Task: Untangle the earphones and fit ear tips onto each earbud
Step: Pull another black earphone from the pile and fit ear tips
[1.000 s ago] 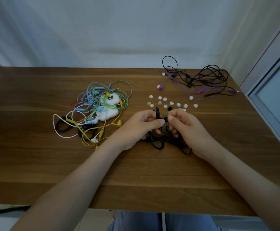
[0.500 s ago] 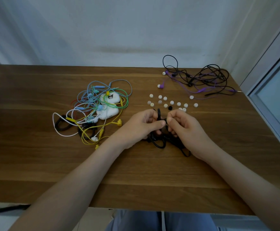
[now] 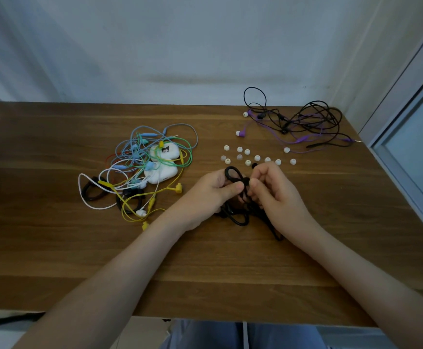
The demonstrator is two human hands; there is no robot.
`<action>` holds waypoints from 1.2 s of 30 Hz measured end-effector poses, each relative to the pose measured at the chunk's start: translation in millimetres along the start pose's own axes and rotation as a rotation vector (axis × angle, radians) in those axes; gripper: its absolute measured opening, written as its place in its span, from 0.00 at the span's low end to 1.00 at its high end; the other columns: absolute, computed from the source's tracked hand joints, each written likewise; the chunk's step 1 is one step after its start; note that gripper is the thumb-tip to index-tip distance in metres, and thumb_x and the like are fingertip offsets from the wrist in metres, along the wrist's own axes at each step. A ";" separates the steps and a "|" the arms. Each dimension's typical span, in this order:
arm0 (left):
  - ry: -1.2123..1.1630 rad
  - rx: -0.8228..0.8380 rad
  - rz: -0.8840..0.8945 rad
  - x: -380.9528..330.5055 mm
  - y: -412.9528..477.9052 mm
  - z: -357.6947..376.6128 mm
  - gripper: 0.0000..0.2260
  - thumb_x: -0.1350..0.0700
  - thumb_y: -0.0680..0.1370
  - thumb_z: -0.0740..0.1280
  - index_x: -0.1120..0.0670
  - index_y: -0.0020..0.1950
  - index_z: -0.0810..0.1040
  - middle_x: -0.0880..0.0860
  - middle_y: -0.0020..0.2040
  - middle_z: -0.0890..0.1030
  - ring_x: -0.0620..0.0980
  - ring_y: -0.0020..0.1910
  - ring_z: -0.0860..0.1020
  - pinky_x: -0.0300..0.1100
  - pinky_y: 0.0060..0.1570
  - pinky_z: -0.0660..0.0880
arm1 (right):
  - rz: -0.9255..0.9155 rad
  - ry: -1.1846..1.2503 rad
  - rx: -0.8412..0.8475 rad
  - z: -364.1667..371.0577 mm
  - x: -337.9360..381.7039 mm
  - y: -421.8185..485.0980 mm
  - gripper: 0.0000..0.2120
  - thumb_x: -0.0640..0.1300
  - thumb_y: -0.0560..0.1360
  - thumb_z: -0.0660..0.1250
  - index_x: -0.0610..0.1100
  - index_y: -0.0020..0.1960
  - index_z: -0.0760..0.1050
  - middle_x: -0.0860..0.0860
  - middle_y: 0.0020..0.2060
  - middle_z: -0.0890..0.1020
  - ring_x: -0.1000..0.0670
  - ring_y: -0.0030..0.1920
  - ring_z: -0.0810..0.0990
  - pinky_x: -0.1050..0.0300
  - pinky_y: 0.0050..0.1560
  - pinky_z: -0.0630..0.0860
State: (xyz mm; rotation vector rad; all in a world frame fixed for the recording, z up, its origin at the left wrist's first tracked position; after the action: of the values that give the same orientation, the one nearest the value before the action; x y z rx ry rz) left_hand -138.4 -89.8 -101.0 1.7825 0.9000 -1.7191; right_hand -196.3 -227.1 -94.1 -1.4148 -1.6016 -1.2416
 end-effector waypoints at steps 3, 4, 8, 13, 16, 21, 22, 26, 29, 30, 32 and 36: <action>0.009 0.000 0.009 -2.0 -1.0 0.3 0.07 0.62 0.82 0.59 0.54 0.48 0.75 0.44 0.38 0.80 0.38 0.38 0.78 0.31 0.39 0.73 | 0.014 0.058 0.004 0.1 0.9 0.6 0.08 0.34 0.79 0.60 0.46 0.47 0.70 0.51 0.36 0.79 0.60 0.37 0.78 0.68 0.38 0.74; 0.016 -0.001 0.006 -2.8 -1.7 0.4 0.07 0.62 0.82 0.59 0.54 0.48 0.74 0.42 0.35 0.80 0.36 0.35 0.77 0.29 0.37 0.72 | 0.021 0.079 0.001 -0.1 0.1 1.2 0.08 0.34 0.79 0.60 0.46 0.48 0.70 0.52 0.36 0.79 0.59 0.38 0.79 0.68 0.38 0.74; 0.056 -0.003 -0.018 -2.8 -2.6 -0.1 0.05 0.60 0.82 0.59 0.53 0.52 0.74 0.41 0.36 0.79 0.36 0.34 0.76 0.33 0.35 0.71 | 0.029 0.154 0.009 -1.3 -0.3 1.3 0.08 0.34 0.79 0.60 0.46 0.52 0.70 0.52 0.35 0.80 0.57 0.38 0.80 0.66 0.38 0.74; 0.073 0.047 -0.034 -8.3 -8.0 1.5 0.05 0.55 0.81 0.60 0.50 0.47 0.73 0.41 0.31 0.75 0.42 0.29 0.65 0.37 0.28 0.58 | 0.034 0.145 0.044 -2.3 -1.5 3.4 0.08 0.36 0.79 0.60 0.46 0.50 0.74 0.52 0.36 0.79 0.57 0.37 0.79 0.66 0.37 0.74; 0.055 0.002 -0.043 -11.7 -9.9 2.7 0.07 0.49 0.79 0.61 0.51 0.44 0.72 0.41 0.28 0.75 0.39 0.25 0.65 0.33 0.25 0.58 | 0.062 0.202 0.057 -1.1 -4.2 5.5 0.05 0.37 0.78 0.62 0.46 0.51 0.72 0.51 0.36 0.79 0.55 0.37 0.80 0.65 0.38 0.74; 0.063 -0.111 -0.098 -9.3 -8.6 0.8 0.08 0.50 0.80 0.62 0.49 0.43 0.76 0.46 0.30 0.75 0.42 0.26 0.68 0.37 0.27 0.62 | -0.005 0.142 0.057 -8.2 -5.9 3.0 0.20 0.43 0.71 0.67 0.53 0.60 0.67 0.51 0.48 0.76 0.53 0.51 0.76 0.57 0.54 0.73; 0.041 -0.119 -0.109 -9.9 -9.2 -0.5 0.08 0.51 0.81 0.62 0.50 0.43 0.76 0.49 0.30 0.74 0.43 0.25 0.67 0.36 0.26 0.61 | 0.004 0.100 0.077 -9.9 -6.1 2.0 0.23 0.46 0.69 0.68 0.54 0.62 0.65 0.53 0.53 0.74 0.55 0.55 0.74 0.59 0.57 0.71; -0.076 -0.136 -0.123 -16.9 -15.5 -3.2 0.07 0.55 0.81 0.61 0.53 0.46 0.76 0.52 0.33 0.79 0.41 0.20 0.65 0.32 0.20 0.58 | 0.001 -0.403 0.262 -13.3 -4.1 -5.3 0.36 0.58 0.67 0.73 0.56 0.68 0.59 0.62 0.62 0.65 0.58 0.65 0.64 0.54 0.68 0.62; -0.085 -0.141 -0.110 -20.8 -19.0 -1.9 0.04 0.56 0.82 0.60 0.53 0.49 0.74 0.55 0.37 0.81 0.40 0.19 0.62 0.31 0.18 0.56 | -0.090 -0.722 0.353 -9.0 -3.7 -15.1 0.27 0.59 0.72 0.69 0.55 0.67 0.65 0.61 0.61 0.67 0.58 0.63 0.61 0.55 0.66 0.59; -0.066 -0.142 -0.102 -22.4 -20.0 -1.0 0.04 0.56 0.82 0.60 0.52 0.50 0.73 0.57 0.40 0.81 0.40 0.19 0.63 0.32 0.19 0.56 | -0.118 -0.746 0.343 -8.7 -3.1 -17.5 0.22 0.58 0.73 0.67 0.54 0.65 0.68 0.60 0.61 0.68 0.57 0.62 0.62 0.56 0.65 0.59; -0.052 -0.128 -0.077 -30.1 -22.5 2.6 0.05 0.56 0.82 0.59 0.53 0.49 0.73 0.58 0.42 0.80 0.40 0.20 0.67 0.31 0.18 0.56 | -0.161 -0.771 0.312 -9.6 -2.1 -19.5 0.16 0.54 0.76 0.64 0.52 0.63 0.71 0.58 0.58 0.71 0.56 0.60 0.64 0.57 0.63 0.61; -0.069 -0.068 -0.062 -43.2 -24.6 8.1 0.07 0.55 0.81 0.61 0.54 0.44 0.73 0.60 0.45 0.79 0.40 0.20 0.65 0.30 0.18 0.56 | -0.197 -0.756 0.248 -10.6 -2.0 -17.8 0.09 0.47 0.79 0.62 0.48 0.59 0.73 0.56 0.51 0.76 0.56 0.52 0.70 0.56 0.59 0.68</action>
State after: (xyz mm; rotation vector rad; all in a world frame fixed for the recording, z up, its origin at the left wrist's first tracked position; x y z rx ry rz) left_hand -161.5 -84.7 -56.6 1.6572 0.9824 -1.7560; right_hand -214.4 -237.0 -96.5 -1.6945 -2.3432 -0.5746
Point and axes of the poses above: each hand's wrist, its own y-axis towards the middle knuckle, its own z-axis out of the palm, x = y × z, the point moved 2 cm from there along y, towards the middle knuckle
